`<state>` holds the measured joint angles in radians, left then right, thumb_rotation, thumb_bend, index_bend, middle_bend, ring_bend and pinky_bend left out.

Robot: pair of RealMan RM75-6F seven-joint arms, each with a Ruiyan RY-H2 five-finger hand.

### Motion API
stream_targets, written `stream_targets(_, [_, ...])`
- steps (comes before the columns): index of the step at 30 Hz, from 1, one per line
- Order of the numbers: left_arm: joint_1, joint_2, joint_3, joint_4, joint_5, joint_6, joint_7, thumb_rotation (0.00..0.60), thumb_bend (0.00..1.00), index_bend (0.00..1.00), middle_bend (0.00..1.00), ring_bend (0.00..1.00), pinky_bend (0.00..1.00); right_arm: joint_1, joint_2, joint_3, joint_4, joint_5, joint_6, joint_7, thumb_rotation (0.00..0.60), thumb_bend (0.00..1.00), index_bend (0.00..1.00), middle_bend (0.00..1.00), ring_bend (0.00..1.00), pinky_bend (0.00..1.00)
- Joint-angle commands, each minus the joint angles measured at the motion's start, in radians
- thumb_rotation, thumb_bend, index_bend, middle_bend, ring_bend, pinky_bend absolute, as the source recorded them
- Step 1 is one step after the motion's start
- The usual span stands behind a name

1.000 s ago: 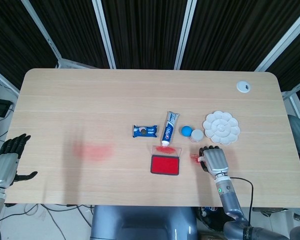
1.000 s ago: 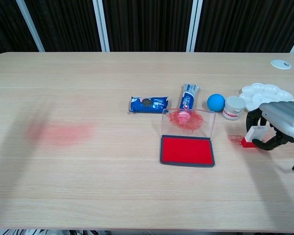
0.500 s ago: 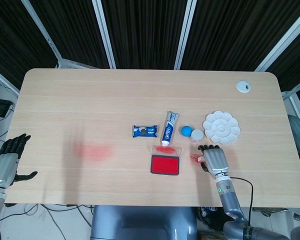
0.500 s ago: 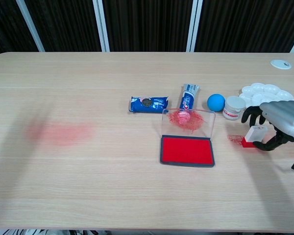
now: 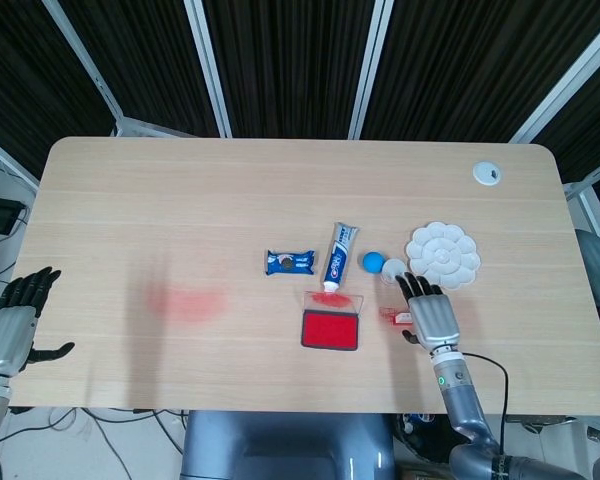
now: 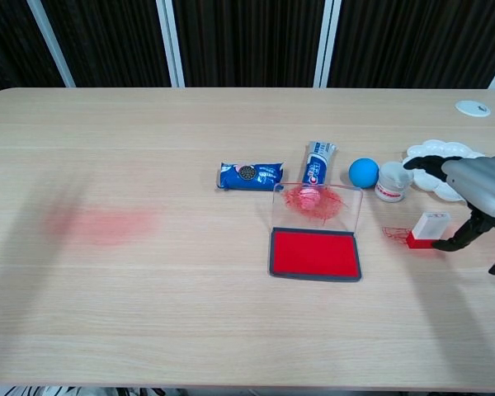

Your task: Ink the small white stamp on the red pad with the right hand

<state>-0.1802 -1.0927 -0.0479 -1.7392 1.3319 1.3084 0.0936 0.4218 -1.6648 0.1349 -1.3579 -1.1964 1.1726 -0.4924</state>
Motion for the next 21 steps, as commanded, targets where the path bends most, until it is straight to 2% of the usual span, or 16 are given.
stream_targets(1, [0.001,0.0,0.001,0.001,0.003,0.002,0.0,0.6,0.0,0.0,0.0,0.0,0.0,-0.008,0.058,-0.004,-0.067,-0.036,0.043,-0.03,0.6,0.21,0.1,0.1,0.13,0.27])
stream_targets(6, [0.002,-0.001,0.002,0.004,0.011,0.009,0.003,0.6,0.0,0.0,0.0,0.0,0.0,-0.035,0.155,-0.011,-0.165,-0.078,0.104,-0.046,0.6,0.2,0.08,0.08,0.1,0.26])
stream_targets(12, [0.006,-0.009,0.004,0.012,0.022,0.023,0.015,0.6,0.0,0.0,0.0,0.0,0.0,-0.114,0.344,-0.065,-0.307,-0.18,0.212,-0.001,0.6,0.15,0.0,0.0,0.01,0.22])
stream_targets(17, [0.007,-0.023,0.008,0.026,0.044,0.04,0.047,0.6,0.0,0.0,0.0,0.0,0.0,-0.19,0.436,-0.111,-0.325,-0.246,0.304,0.084,0.6,0.11,0.0,0.0,0.0,0.21])
stream_targets(21, [0.012,-0.037,0.005,0.039,0.053,0.061,0.059,0.6,0.0,0.0,0.0,0.0,0.0,-0.235,0.467,-0.135,-0.303,-0.279,0.354,0.149,0.6,0.11,0.0,0.0,0.0,0.2])
